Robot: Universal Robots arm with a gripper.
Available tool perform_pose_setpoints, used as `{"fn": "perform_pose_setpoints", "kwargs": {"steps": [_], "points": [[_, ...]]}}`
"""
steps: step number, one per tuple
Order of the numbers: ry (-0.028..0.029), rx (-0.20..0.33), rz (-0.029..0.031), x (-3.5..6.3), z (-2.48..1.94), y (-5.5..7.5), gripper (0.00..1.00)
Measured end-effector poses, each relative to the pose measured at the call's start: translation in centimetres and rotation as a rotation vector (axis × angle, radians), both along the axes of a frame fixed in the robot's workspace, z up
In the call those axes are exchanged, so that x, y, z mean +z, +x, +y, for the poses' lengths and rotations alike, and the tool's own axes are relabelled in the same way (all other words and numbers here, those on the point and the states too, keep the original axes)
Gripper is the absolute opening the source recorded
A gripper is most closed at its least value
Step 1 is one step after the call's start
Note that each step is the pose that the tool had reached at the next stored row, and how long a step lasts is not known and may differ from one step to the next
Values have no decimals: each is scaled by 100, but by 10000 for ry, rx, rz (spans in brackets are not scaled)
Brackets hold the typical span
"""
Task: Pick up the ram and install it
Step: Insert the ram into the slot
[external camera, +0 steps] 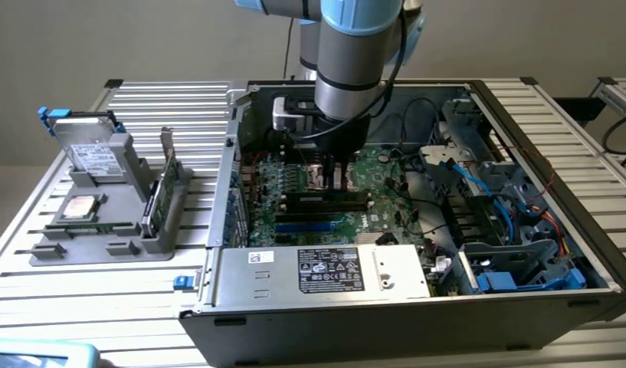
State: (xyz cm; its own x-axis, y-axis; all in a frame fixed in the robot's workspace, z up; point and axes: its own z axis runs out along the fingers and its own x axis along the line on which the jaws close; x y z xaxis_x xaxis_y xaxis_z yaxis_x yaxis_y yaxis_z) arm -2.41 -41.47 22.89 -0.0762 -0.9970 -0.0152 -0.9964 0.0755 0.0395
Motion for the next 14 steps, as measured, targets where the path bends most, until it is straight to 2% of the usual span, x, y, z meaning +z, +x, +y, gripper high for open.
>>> {"fn": "perform_pose_setpoints", "kwargs": {"steps": [5,14], "points": [[-1,0,1,0,-25,-1,14],[-3,1,1,-8,-28,0,14]]}}
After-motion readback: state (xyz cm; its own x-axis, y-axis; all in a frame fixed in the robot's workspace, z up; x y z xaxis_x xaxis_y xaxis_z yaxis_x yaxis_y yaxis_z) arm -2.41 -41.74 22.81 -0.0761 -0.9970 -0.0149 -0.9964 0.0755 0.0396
